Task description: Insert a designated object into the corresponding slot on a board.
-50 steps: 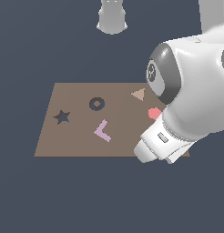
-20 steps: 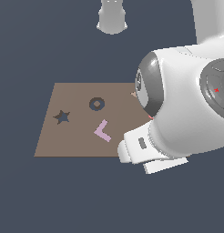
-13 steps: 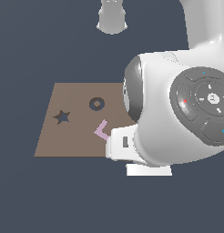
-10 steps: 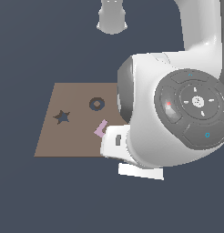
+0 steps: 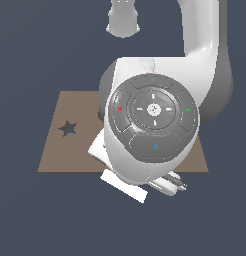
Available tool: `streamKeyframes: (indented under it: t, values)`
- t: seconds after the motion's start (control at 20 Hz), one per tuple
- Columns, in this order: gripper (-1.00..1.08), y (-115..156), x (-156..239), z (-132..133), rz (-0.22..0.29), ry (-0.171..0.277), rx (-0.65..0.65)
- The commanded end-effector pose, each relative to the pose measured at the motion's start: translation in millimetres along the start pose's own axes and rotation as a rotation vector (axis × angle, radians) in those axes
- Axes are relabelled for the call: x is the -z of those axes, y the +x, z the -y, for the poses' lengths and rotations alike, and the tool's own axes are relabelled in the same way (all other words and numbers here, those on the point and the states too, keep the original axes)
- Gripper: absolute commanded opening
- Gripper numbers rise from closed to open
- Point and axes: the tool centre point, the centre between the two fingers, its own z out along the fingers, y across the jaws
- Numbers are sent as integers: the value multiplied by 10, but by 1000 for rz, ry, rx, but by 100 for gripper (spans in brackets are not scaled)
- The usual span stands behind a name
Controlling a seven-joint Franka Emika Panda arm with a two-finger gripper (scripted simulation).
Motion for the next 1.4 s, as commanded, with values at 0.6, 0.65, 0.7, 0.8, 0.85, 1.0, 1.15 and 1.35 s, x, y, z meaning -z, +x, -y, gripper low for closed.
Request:
streamKeyframes:
  t: [0.6, 0.65, 0.7, 0.8, 0.85, 1.0, 1.15, 1.35]
  values:
    - [-100, -26, 27, -804, -1, 1, -628]
    - [-100, -50, 29, -865, -1, 1, -677]
    - [-100, -77, 31, -924, -1, 1, -727]
    - [-100, -140, 34, -1038, -1, 1, -825]
    - [-100, -176, 36, -1092, -1, 1, -875]
    - [-100, -298, 40, -1242, 0, 1, -1021]
    - [-100, -438, 44, -1369, 0, 1, -1164]
    - [-100, -640, 49, -1498, 0, 1, -1345]
